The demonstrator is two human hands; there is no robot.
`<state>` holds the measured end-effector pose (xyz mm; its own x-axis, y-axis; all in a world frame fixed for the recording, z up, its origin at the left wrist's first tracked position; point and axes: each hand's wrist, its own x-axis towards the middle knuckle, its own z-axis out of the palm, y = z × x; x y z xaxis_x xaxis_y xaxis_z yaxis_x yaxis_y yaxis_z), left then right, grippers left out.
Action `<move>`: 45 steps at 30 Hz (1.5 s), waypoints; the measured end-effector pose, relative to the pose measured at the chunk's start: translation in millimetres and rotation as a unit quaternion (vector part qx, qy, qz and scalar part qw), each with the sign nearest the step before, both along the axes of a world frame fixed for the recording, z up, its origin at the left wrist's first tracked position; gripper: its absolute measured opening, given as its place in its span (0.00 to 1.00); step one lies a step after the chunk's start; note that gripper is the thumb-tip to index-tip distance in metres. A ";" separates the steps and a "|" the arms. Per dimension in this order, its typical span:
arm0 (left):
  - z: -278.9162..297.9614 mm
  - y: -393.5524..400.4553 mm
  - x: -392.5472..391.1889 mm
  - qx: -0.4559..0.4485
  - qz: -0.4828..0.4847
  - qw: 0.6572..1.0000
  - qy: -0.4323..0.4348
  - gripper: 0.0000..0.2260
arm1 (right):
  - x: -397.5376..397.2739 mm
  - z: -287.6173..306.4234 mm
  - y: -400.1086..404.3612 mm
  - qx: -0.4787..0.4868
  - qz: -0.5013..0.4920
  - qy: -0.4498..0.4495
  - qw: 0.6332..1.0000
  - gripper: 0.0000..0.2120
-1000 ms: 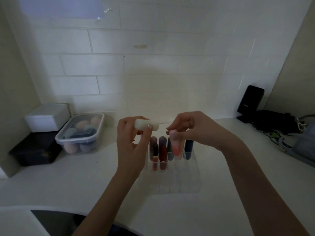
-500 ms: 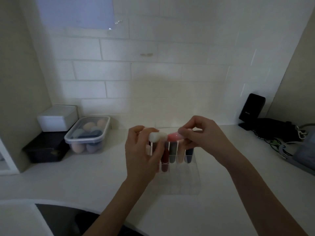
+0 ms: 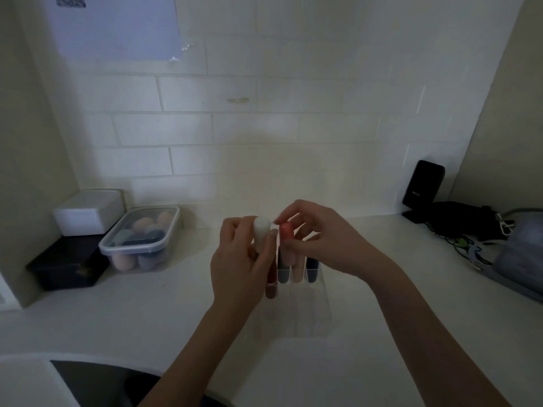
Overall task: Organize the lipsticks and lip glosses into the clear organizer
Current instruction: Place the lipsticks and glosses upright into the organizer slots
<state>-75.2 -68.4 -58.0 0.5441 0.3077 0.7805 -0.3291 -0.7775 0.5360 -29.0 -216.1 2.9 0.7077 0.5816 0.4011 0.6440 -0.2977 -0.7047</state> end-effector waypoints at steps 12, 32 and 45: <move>6.8 1.5 -5.3 0.015 0.036 0.999 0.022 0.14 | 5.9 -25.4 17.6 -0.250 -0.078 -0.171 0.950 0.05; 14.1 -0.9 -3.8 0.014 -0.001 0.999 0.044 0.10 | 5.8 1.1 -4.7 0.087 0.004 0.008 0.996 0.09; 19.7 7.8 -10.5 -0.123 -0.132 0.984 0.008 0.12 | 8.9 -1.3 -10.3 0.150 0.075 0.131 0.977 0.10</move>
<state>-85.7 -60.6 -38.2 0.6417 0.3325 0.6911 -0.4923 -0.5124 0.7036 -20.0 -226.4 1.7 0.7253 0.5704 0.3855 0.4503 0.0304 -0.8924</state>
